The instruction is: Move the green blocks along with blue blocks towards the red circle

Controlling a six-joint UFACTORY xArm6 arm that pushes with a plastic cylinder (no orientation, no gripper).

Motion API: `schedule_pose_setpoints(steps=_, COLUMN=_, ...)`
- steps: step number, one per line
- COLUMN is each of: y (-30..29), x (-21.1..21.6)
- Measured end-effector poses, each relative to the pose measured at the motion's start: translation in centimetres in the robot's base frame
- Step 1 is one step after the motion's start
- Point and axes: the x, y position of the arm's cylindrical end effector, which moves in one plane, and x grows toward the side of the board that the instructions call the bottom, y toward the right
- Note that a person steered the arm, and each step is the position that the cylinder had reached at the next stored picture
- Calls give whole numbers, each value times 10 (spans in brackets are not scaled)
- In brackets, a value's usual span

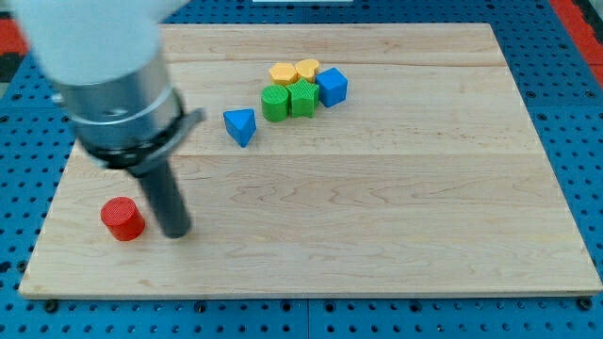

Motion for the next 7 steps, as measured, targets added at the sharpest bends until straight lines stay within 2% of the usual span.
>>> schedule_pose_setpoints(steps=1, y=-12, x=-1)
schedule_pose_setpoints(steps=2, y=50, x=-17)
schedule_pose_setpoints(steps=3, y=194, x=-45)
schedule_pose_setpoints(steps=4, y=300, x=-138)
schedule_pose_setpoints(steps=5, y=353, x=-222)
schedule_pose_setpoints(steps=6, y=285, x=-244)
schedule_pose_setpoints(steps=7, y=191, x=-214)
